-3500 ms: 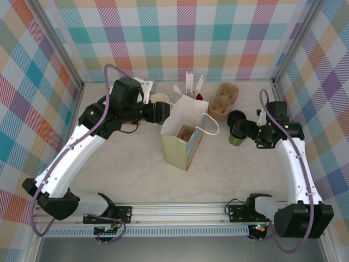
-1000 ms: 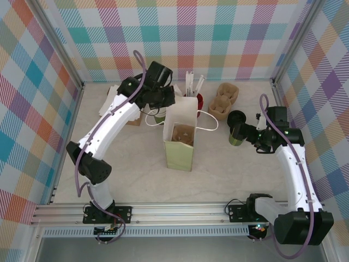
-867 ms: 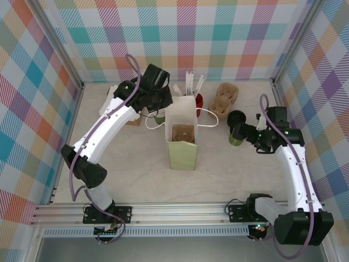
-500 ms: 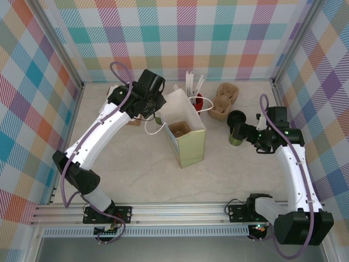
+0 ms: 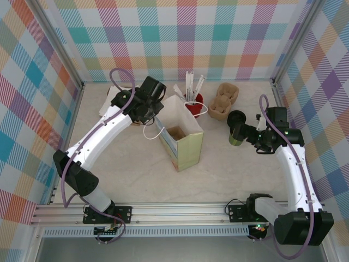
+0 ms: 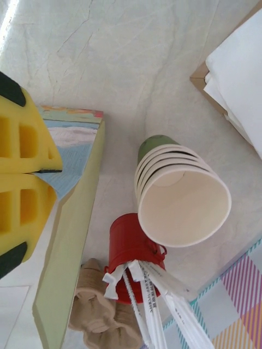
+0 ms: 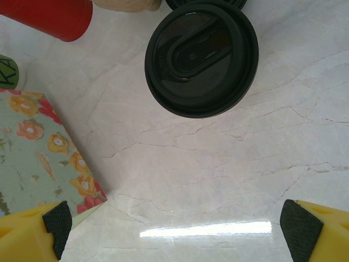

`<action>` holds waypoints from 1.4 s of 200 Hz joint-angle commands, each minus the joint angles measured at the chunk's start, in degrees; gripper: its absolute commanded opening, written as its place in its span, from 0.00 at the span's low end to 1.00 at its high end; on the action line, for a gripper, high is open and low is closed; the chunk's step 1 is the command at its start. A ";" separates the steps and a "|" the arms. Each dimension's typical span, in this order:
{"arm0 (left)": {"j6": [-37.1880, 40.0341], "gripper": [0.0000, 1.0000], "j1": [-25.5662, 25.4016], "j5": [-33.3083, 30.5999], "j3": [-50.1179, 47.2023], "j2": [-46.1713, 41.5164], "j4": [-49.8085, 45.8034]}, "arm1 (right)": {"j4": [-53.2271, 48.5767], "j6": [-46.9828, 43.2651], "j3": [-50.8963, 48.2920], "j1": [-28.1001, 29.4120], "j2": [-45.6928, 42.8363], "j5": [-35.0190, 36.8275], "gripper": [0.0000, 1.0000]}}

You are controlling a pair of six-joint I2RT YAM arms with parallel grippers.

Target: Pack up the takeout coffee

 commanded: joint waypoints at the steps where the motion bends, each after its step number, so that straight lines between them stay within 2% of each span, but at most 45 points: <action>1: -1.18 0.00 0.35 -1.73 -0.91 -0.81 0.97 | -0.58 -0.88 0.16 -0.26 -0.53 0.32 1.00; 24: -0.53 0.01 0.43 -1.61 -1.02 -0.81 0.95 | -0.70 -0.87 0.25 -0.26 -0.13 0.14 1.00; 66: 2.03 0.29 0.60 -2.65 -0.21 -1.63 0.15 | -1.49 -1.53 1.07 -0.36 0.27 0.14 1.00; 112: 6.28 0.48 0.72 -4.59 0.32 -4.09 -0.09 | -2.63 -2.34 2.35 -0.29 0.97 0.58 1.00; 143: 16.04 0.65 0.71 -3.01 0.46 -6.33 2.24 | -3.10 -2.53 3.12 -0.24 1.40 0.76 1.00; 194: 28.73 0.81 0.70 0.67 -3.04 -11.94 6.84 | -3.89 -3.18 4.51 -0.24 2.58 0.85 1.00; 229: 33.64 0.90 0.70 3.89 -7.32 -16.87 11.93 | -4.43 -3.77 5.44 -0.24 3.77 1.05 1.00; 280: 40.29 0.98 0.70 6.10 -9.91 -21.84 11.22 | -6.19 -5.68 6.04 -0.20 6.38 3.71 1.00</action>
